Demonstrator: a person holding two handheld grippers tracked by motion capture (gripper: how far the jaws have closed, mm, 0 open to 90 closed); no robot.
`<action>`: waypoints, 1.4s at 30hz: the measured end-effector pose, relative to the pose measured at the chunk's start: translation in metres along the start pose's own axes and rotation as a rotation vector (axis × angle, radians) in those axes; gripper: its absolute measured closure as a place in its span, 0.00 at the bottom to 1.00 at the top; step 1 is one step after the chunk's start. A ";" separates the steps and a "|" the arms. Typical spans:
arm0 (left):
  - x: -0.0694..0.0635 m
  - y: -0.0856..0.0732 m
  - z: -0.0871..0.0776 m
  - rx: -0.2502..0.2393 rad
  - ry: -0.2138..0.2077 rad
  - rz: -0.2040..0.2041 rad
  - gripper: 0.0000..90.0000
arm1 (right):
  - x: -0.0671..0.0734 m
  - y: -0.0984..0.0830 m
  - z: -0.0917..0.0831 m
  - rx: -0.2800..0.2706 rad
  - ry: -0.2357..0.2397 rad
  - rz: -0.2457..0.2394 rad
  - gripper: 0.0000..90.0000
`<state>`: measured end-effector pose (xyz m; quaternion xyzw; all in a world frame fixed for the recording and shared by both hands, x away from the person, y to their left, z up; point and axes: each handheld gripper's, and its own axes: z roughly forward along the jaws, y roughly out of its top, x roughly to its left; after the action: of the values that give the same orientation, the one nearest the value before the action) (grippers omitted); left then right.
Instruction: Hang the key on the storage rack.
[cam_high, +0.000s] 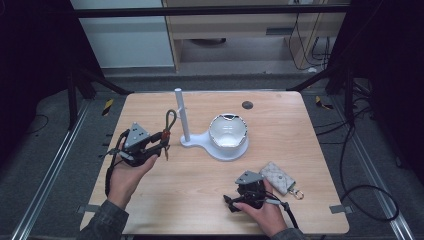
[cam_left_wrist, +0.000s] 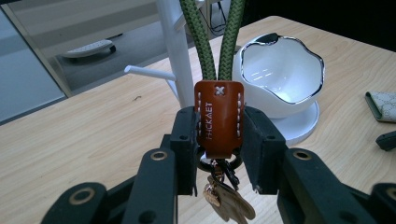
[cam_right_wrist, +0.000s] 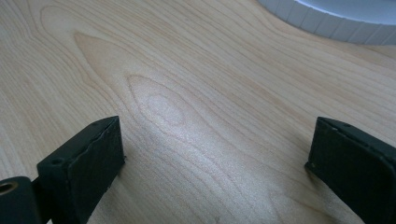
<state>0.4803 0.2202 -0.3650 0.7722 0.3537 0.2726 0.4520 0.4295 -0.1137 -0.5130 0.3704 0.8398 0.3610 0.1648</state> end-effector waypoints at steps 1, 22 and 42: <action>0.000 0.002 0.003 0.000 0.001 -0.003 0.74 | 0.000 0.000 0.000 0.000 0.001 0.000 0.04; 0.008 -0.004 0.050 0.053 0.038 -0.048 0.74 | 0.000 0.000 0.000 -0.001 0.000 0.001 0.04; 0.006 -0.010 0.071 0.076 0.042 -0.056 0.74 | 0.000 0.000 0.000 -0.001 0.000 0.000 0.04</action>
<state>0.5339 0.1921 -0.4047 0.7726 0.3949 0.2625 0.4221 0.4295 -0.1137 -0.5130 0.3704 0.8397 0.3613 0.1647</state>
